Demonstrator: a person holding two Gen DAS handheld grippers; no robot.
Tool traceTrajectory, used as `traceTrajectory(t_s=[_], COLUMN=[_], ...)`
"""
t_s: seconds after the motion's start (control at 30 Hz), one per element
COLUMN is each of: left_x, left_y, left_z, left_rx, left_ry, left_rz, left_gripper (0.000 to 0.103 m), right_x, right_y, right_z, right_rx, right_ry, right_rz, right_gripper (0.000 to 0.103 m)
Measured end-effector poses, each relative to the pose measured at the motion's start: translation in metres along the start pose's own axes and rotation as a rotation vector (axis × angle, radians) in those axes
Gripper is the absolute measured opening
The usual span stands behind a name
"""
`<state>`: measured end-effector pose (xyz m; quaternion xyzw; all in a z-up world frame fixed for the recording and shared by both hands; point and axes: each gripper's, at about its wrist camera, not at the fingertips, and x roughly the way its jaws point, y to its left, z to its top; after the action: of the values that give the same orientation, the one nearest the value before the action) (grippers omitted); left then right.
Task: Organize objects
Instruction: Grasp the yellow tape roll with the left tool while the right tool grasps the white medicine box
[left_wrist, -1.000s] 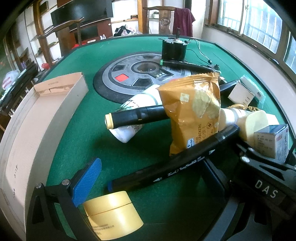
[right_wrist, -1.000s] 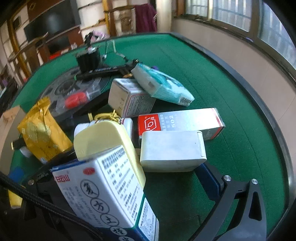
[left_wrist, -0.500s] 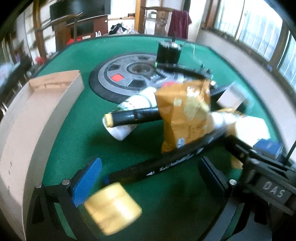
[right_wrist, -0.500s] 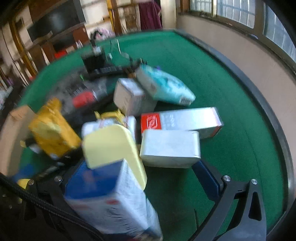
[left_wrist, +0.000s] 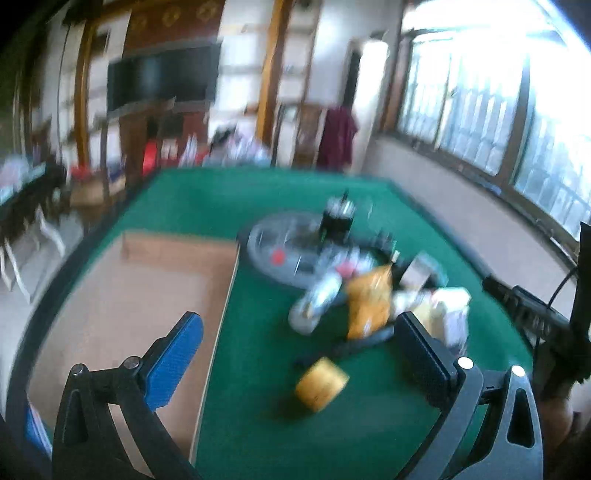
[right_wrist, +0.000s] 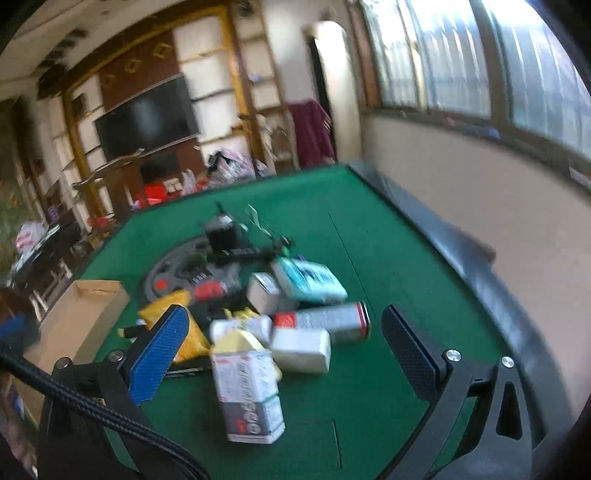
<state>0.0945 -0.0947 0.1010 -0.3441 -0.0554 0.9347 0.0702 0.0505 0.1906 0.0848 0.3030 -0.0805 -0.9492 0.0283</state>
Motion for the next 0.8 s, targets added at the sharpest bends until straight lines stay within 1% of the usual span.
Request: traceTrajectory(t_s=[0.03, 0.1, 0.17, 0.23, 0.33, 0.4, 0.5, 0.57, 0.6, 0.63, 0.67, 0.7, 0.73, 0.8], left_x=[0.006, 0.015, 0.023, 0.029, 0.034, 0.041, 0.048, 0.053, 0.055, 0.056, 0.059, 0.064, 0.067, 0.07], left_y=[0.003, 0.001, -0.008, -0.019, -0.032, -0.035, -0.041, -0.045, -0.046, -0.046, -0.046, -0.047, -0.046, -0.044], left_z=[-0.006, -0.018, -0.029, -0.039, -0.043, -0.041, -0.043, -0.044, -0.044, -0.045, -0.046, -0.047, -0.047, -0.046], left_rx=[-0.013, -0.007, 0.023, 0.071, 0.152, 0.194, 0.23, 0.247, 0.253, 0.26, 0.263, 0.262, 0.253, 0.236], left_ry=[0.028, 0.06, 0.077, 0.083, 0.076, 0.078, 0.088, 0.093, 0.097, 0.109, 0.127, 0.155, 0.174, 0.189], left_rz=[0.007, 0.025, 0.043, 0.028, 0.027, 0.036, 0.033, 0.028, 0.025, 0.023, 0.018, 0.001, -0.01, -0.02], left_gripper=[0.101, 0.101, 0.101, 0.101, 0.101, 0.101, 0.101, 0.098, 0.089, 0.073, 0.062, 0.044, 0.04, 0.039], right_x=[0.002, 0.01, 0.014, 0.012, 0.009, 0.013, 0.016, 0.017, 0.018, 0.018, 0.018, 0.021, 0.021, 0.021], right_y=[-0.002, -0.007, -0.019, -0.029, -0.039, -0.04, -0.04, -0.041, -0.041, -0.041, -0.04, -0.04, -0.038, -0.035], right_z=[-0.004, -0.011, -0.016, -0.018, -0.018, -0.02, -0.021, -0.021, -0.021, -0.021, -0.021, -0.021, -0.021, -0.022], right_rx=[0.002, 0.007, 0.026, 0.051, 0.102, 0.112, 0.12, 0.125, 0.125, 0.123, 0.12, 0.115, 0.11, 0.094], right_ry=[0.016, 0.047, 0.065, 0.061, 0.05, 0.047, 0.053, 0.057, 0.058, 0.058, 0.06, 0.061, 0.062, 0.062], right_rz=[-0.015, -0.026, -0.022, -0.003, 0.026, 0.026, 0.031, 0.025, 0.024, 0.021, 0.017, 0.015, 0.011, 0.002], right_gripper=[0.103, 0.103, 0.103, 0.103, 0.103, 0.103, 0.103, 0.103, 0.103, 0.103, 0.103, 0.103, 0.103, 0.103])
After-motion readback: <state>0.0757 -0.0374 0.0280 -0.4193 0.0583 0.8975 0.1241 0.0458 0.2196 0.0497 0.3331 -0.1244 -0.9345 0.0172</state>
